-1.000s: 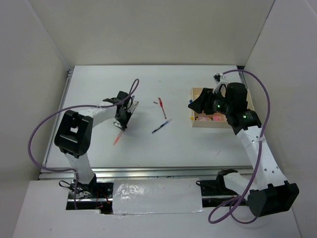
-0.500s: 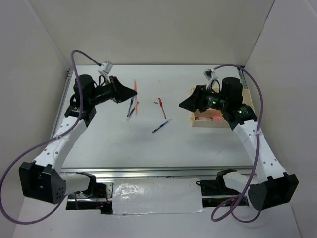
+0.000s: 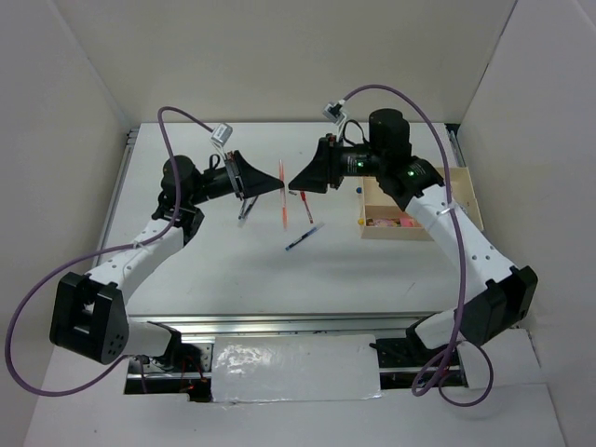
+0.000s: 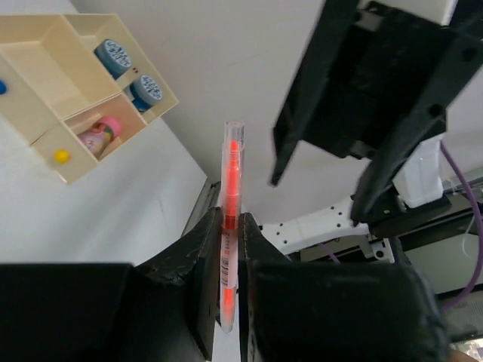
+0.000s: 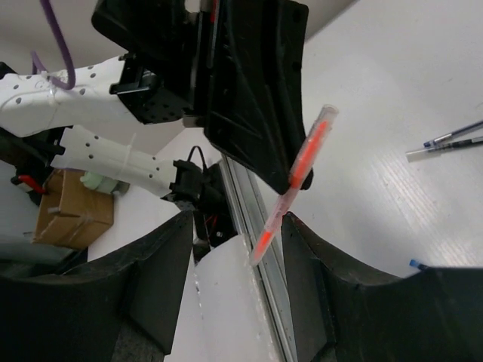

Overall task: Sort the stationery into containers
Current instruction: Pick up the pen from the center of the board, then place the pen in the storage box.

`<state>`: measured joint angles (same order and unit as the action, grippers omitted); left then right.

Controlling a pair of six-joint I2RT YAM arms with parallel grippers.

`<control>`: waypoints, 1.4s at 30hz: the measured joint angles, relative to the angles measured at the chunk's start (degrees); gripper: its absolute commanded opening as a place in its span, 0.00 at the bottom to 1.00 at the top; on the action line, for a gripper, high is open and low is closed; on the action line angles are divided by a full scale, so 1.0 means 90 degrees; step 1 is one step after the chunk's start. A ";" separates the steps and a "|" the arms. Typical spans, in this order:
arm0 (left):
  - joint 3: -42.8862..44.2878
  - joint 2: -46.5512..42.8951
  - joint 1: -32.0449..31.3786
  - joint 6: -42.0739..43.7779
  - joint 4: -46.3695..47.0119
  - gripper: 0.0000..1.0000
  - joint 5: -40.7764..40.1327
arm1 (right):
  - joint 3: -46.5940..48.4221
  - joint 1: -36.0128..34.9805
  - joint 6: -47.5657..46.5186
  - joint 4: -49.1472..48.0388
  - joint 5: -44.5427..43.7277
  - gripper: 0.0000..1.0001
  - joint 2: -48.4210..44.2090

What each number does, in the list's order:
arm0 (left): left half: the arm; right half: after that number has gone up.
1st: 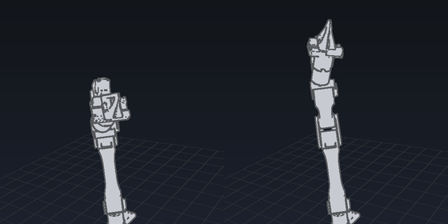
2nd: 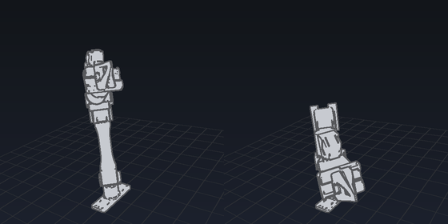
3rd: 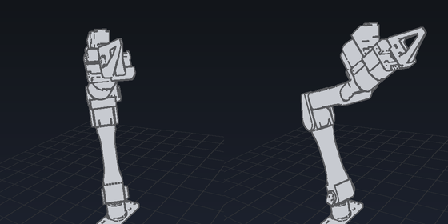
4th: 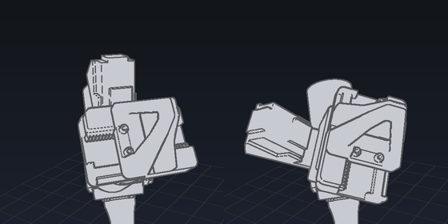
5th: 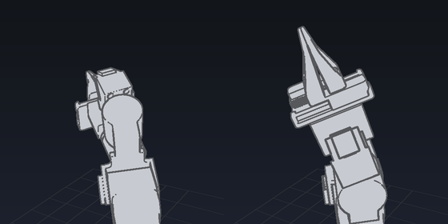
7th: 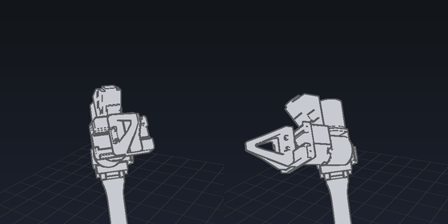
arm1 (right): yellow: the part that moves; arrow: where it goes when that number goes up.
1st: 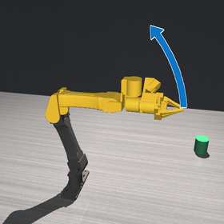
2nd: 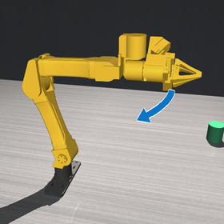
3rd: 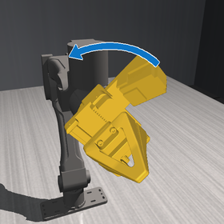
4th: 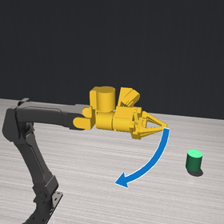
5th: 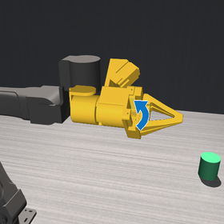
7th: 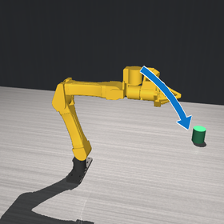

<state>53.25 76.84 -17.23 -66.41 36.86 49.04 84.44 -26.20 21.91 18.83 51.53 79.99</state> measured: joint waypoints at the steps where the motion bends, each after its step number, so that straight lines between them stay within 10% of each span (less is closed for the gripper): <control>1: 0.0000 0.0000 -0.0015 -0.0068 0.0100 0.00 0.0017 | -0.0002 -0.0024 0.0049 -0.0010 0.0017 0.57 0.0080; 29: 0.0000 0.0000 0.0019 -0.0891 0.0787 0.00 -0.0087 | -0.0107 -0.0386 0.0478 -0.0194 0.0046 0.31 0.0675; 34: -0.0015 0.0000 0.0032 -0.0998 0.0816 0.00 -0.0216 | -0.0107 -0.0282 0.0668 -0.0308 0.0134 0.11 0.0731; 35: -0.0017 0.0000 0.0032 -0.1003 0.0831 0.07 -0.0243 | -0.0107 -0.0267 0.0687 -0.0321 0.0138 0.01 0.0731; 39: -0.0019 -0.0017 0.0066 -0.0940 0.0619 0.99 -0.0265 | -0.0107 -0.0158 0.0631 -0.0299 0.0083 0.00 0.0736; 42: 0.0000 -0.0056 0.0211 -0.0661 -0.0005 0.99 -0.0228 | -0.0080 0.0185 0.0223 0.0019 -0.0012 0.00 0.0733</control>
<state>53.25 76.34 -15.33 -72.36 36.82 46.98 83.72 -24.53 23.92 19.00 51.42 86.59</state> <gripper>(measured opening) 0.982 0.055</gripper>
